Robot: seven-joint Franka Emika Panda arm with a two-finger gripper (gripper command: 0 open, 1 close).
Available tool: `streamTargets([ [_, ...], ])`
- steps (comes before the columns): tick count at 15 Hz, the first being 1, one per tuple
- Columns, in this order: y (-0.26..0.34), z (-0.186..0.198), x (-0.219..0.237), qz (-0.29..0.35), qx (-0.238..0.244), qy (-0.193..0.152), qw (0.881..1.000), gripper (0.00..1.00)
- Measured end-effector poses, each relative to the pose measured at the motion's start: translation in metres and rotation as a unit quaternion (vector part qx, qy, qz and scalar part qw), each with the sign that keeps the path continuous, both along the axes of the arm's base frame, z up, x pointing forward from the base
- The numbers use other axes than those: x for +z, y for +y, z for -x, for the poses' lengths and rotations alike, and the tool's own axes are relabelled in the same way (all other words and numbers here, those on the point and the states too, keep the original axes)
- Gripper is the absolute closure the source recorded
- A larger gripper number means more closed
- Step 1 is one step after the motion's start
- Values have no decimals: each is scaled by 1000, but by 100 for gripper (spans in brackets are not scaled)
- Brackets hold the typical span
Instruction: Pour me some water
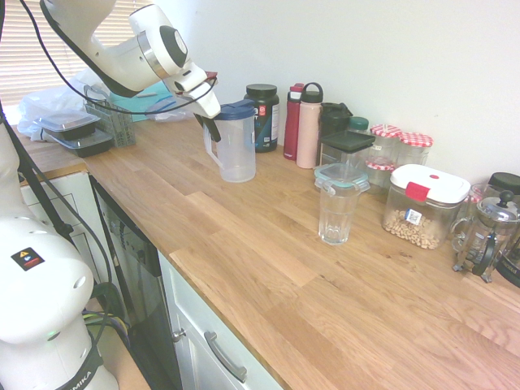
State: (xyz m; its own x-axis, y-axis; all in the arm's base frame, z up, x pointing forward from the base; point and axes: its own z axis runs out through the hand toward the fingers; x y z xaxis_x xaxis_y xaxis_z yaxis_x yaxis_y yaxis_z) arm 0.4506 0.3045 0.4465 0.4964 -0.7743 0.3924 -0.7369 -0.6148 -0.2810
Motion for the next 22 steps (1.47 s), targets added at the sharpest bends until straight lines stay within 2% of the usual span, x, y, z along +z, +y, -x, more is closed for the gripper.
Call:
streamTargets([
  [6,-1,3,7,-10,1,-4,1000,100],
  [10,-20,44,39,-5,29,-4,1000,100],
  [14,-78,92,68,28,65,25,997,100],
  [16,-110,115,78,34,106,41,993,100],
  [18,-147,134,83,33,144,52,988,100],
  [22,-235,170,77,22,173,79,981,100],
])
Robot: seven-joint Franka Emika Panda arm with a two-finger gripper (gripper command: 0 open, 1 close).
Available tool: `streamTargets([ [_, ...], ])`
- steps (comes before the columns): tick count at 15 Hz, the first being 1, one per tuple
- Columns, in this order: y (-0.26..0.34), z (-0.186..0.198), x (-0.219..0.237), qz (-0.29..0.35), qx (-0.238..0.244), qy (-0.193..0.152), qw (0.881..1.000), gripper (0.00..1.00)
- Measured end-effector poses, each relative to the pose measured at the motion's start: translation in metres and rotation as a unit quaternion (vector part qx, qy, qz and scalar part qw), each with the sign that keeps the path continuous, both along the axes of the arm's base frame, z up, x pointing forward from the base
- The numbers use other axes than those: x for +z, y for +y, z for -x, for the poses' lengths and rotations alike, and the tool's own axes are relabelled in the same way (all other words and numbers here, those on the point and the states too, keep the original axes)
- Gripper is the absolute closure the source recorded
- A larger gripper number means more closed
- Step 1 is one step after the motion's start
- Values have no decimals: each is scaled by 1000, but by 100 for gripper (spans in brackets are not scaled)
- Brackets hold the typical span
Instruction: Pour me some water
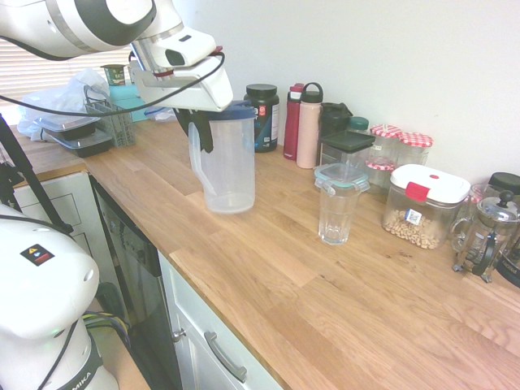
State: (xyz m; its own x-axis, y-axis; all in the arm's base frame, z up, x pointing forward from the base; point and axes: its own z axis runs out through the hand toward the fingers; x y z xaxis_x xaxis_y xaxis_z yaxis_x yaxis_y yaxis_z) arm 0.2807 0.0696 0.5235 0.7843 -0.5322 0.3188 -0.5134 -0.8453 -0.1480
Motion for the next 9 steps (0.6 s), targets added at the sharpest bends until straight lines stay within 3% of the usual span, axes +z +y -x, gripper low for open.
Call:
streamTargets([
  [4,-81,34,14,15,37,-5,999,100],
  [9,-182,58,4,-11,34,6,999,100],
])
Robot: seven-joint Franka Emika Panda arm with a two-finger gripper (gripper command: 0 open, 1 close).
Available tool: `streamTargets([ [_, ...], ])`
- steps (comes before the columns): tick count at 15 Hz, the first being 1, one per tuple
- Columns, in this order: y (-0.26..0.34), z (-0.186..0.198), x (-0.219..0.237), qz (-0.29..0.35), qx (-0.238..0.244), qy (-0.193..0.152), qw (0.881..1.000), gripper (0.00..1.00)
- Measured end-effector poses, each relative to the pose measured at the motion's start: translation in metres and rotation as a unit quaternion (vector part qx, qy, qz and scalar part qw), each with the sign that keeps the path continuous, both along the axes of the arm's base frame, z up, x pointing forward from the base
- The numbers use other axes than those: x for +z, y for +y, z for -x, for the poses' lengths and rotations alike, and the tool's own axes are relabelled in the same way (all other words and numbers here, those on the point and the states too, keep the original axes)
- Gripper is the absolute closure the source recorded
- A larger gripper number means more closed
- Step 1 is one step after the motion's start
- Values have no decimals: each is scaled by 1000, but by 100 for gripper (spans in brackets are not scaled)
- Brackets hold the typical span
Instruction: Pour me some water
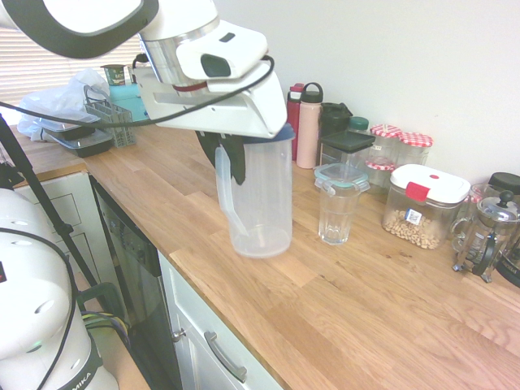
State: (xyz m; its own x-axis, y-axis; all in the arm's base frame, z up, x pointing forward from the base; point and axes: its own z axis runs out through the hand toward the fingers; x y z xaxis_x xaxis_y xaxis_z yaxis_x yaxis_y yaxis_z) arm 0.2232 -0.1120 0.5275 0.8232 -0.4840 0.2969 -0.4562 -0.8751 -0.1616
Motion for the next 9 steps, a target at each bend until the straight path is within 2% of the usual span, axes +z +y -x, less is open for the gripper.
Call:
streamTargets([
  [2,-35,1,-11,-6,-5,8,1000,100],
  [5,-71,-21,-3,4,-12,20,1000,100],
  [7,-81,-49,7,18,-14,41,999,100],
  [9,-78,-78,18,30,-18,79,996,100],
])
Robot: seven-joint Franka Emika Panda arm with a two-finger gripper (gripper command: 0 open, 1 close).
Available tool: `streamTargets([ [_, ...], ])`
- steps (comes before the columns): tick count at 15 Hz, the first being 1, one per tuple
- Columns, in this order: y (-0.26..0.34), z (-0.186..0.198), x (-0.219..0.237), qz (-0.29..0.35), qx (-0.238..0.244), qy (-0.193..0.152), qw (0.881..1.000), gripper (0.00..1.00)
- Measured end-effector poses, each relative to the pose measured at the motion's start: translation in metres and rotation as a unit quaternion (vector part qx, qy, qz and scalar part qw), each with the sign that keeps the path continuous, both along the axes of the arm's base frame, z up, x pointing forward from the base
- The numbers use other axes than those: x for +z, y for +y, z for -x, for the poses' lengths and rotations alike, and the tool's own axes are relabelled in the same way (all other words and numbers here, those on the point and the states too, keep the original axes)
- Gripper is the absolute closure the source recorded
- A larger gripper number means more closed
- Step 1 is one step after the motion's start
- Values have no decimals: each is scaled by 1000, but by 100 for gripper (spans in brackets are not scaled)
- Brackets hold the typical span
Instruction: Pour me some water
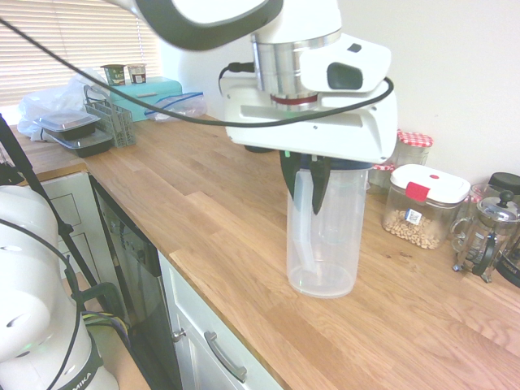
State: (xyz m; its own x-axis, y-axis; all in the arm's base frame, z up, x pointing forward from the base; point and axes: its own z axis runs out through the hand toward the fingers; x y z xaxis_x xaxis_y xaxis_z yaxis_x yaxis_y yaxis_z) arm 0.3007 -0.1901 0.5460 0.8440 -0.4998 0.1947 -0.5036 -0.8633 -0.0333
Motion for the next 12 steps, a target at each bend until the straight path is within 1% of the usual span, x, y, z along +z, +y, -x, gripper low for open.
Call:
streamTargets([
  [2,9,-31,18,9,-13,35,999,100],
  [3,14,-45,24,11,-30,56,998,100],
  [4,16,-55,30,10,-46,84,995,100],
  [6,9,-64,44,5,-74,146,986,100],
  [7,5,-69,47,3,-87,166,982,100],
  [10,10,-98,36,11,-101,199,975,100],
  [12,23,-116,31,17,-100,210,972,100],
])
